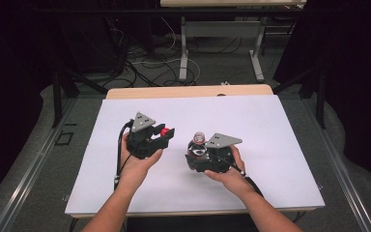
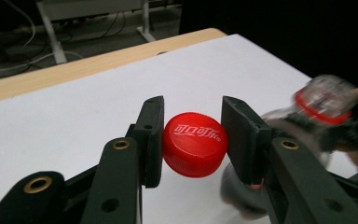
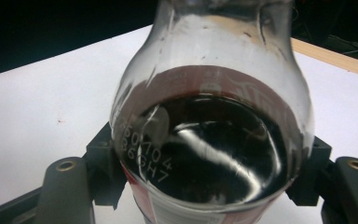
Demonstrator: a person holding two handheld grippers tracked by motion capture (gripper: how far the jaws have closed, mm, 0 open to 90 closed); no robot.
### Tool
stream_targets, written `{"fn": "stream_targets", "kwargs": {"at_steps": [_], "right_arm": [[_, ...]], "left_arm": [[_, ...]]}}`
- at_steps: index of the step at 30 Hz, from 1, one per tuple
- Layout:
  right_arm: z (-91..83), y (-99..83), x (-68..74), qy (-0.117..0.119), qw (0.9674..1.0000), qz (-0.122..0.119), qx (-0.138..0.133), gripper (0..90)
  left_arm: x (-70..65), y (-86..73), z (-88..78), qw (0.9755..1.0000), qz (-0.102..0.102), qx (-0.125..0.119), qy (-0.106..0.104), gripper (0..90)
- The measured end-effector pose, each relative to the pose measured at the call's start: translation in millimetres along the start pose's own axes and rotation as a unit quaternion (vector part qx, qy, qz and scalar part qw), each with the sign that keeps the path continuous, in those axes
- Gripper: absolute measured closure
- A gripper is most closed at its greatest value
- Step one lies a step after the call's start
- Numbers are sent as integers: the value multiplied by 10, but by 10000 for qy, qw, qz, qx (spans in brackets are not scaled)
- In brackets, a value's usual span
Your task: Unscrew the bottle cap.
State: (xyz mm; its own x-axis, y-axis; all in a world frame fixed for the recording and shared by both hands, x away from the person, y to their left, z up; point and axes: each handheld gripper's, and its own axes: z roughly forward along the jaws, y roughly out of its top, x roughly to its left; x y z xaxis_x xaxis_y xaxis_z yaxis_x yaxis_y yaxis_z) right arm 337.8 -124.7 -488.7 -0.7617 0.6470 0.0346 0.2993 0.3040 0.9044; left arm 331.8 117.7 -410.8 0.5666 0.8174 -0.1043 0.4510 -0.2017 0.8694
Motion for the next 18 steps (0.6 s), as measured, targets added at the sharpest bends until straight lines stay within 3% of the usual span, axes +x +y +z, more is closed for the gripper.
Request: {"fn": "stream_targets", "kwargs": {"at_steps": [7, 11, 18], "right_arm": [[3, -5, -49, -115, 9999, 0, -19, 295], [21, -8, -84, -220, 9997, 34, -19, 296], [91, 24, -225, -484, 9988, 92, -53, 295]], "left_arm": [[210, -215, 76, 9998, -190, 88, 68, 612], [273, -322, 88, 9996, -213, 104, 141, 612], [329, -434, 66, 9997, -214, 65, 92, 612]]}}
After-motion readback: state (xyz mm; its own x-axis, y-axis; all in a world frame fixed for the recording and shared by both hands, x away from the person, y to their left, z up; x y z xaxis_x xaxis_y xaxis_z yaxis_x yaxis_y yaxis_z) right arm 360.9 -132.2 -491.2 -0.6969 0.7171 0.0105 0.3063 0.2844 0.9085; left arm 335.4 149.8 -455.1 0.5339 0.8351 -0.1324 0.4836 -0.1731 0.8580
